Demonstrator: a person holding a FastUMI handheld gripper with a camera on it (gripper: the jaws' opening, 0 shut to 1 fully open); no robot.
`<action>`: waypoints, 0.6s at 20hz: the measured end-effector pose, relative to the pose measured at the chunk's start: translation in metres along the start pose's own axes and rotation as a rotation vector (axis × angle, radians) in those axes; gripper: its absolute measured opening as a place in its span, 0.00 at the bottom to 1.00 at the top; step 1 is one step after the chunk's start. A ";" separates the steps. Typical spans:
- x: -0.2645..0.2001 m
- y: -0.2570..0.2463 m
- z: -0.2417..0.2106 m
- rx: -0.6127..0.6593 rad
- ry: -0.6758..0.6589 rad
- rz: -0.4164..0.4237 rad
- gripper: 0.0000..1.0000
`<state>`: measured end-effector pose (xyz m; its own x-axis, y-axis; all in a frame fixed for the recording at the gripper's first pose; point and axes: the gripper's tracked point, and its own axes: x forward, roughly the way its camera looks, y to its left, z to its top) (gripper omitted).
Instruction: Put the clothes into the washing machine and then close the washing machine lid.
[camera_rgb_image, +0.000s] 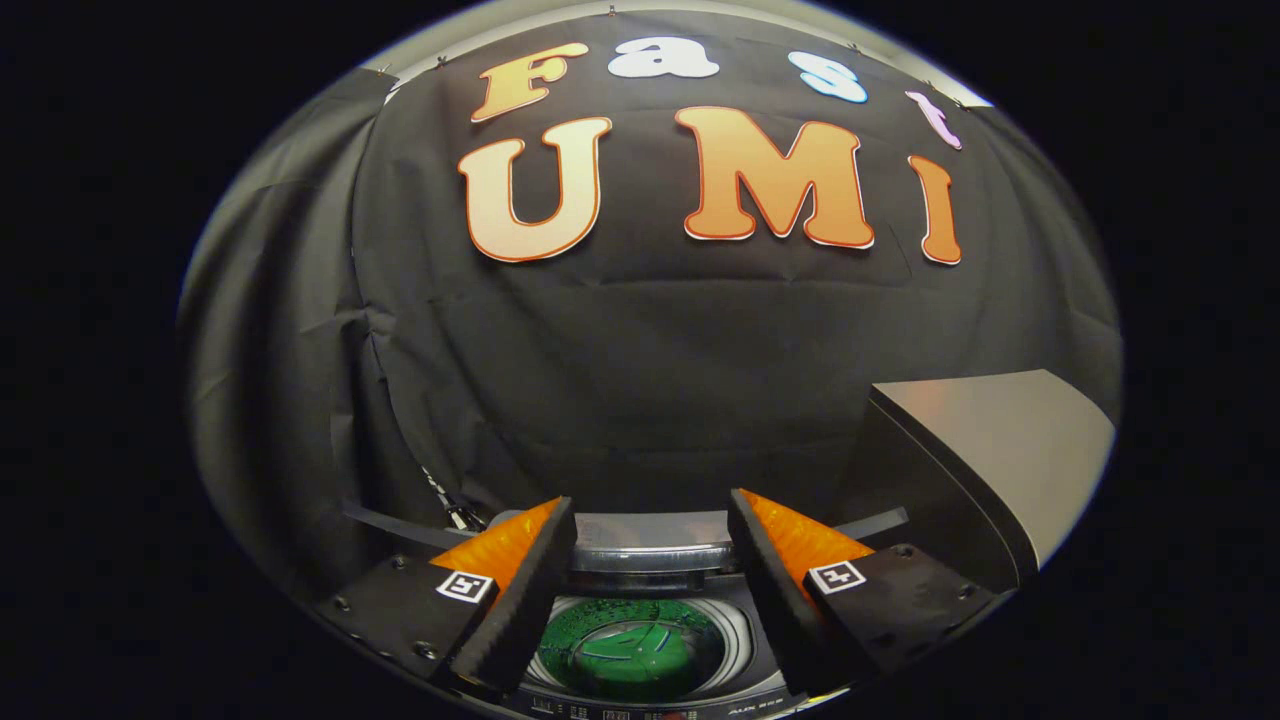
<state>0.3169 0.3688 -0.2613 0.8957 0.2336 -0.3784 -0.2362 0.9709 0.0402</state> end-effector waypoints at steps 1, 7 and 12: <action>-0.001 0.000 -0.003 -0.001 0.008 0.001 0.98; -0.006 -0.001 -0.045 0.033 0.108 0.002 0.98; -0.003 0.007 -0.113 0.030 0.255 0.014 0.98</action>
<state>0.2697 0.3683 -0.3642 0.7677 0.2296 -0.5983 -0.2329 0.9697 0.0734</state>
